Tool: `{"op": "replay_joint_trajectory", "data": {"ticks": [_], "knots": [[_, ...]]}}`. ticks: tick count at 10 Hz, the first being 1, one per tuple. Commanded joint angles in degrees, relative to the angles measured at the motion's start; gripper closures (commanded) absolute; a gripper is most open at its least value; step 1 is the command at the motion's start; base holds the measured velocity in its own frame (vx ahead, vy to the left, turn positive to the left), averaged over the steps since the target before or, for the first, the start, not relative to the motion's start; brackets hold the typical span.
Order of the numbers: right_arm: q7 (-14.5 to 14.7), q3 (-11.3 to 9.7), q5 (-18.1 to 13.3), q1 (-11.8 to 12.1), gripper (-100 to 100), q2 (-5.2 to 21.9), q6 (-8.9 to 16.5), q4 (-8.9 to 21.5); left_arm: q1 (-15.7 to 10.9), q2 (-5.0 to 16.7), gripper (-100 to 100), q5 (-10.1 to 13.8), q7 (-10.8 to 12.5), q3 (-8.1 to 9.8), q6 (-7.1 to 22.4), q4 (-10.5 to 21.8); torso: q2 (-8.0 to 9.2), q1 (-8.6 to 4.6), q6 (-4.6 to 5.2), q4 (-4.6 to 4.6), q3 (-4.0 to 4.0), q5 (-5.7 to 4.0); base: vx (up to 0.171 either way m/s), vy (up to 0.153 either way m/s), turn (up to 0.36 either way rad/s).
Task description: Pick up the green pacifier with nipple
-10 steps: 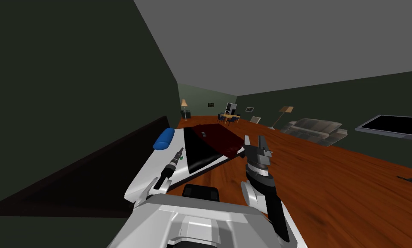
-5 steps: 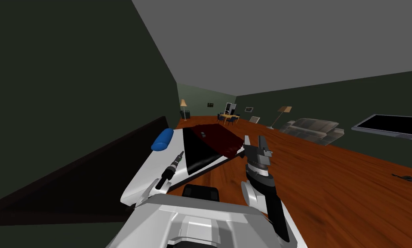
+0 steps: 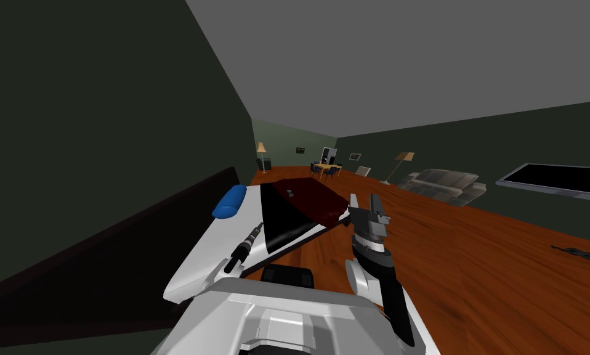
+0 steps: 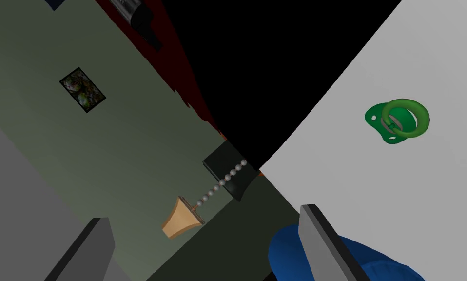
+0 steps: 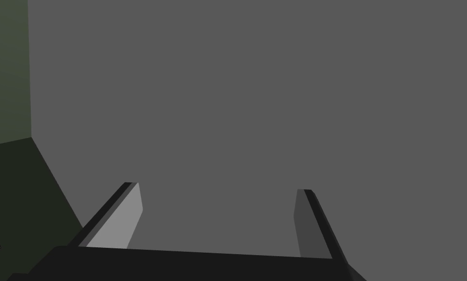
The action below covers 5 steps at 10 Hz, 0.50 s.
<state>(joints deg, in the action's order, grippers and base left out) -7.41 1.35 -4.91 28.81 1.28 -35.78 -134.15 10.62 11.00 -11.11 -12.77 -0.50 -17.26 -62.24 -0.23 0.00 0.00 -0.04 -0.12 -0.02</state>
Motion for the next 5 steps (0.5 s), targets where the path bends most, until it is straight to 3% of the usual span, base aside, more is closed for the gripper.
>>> {"op": "replay_joint_trajectory", "data": {"ticks": [1, 2, 3, 5], "knots": [[0.0, 0.0, 0.0, 0.0, 0, 0.0, 0.0, 0.0, -0.3, 0.3, -100, -0.2, -0.1, -0.37, 1.2, 1.8, 0.00, 0.00, 0.00, 0.00, 0.00, 0.00, 0.052, 0.002, -0.020], [0.0, 0.0, 0.0, 0.0, 0, 0.0, 0.0, 0.0, -1.5, 0.8, -100, -0.6, -0.4, -0.78, 2.4, 5.2, 0.01, 0.02, -0.01, 0.00, 0.00, 0.00, 0.056, 0.004, -0.044], [0.0, 0.0, 0.0, 0.0, 0, 0.0, 0.0, 0.0, -1.5, 0.8, -100, -0.6, -0.4, -0.78, 2.4, 5.2, 0.00, 0.04, -0.01, 0.00, 0.00, 0.00, 0.042, 0.004, -0.021], [0.0, 0.0, 0.0, 0.0, 0, 0.0, 0.0, 0.0, -3.8, 1.6, -100, -1.4, -0.9, -1.59, 5.0, 11.4, 0.01, 0.04, 0.00, 0.00, 0.00, 0.00, 0.070, 0.014, -0.056]]}}
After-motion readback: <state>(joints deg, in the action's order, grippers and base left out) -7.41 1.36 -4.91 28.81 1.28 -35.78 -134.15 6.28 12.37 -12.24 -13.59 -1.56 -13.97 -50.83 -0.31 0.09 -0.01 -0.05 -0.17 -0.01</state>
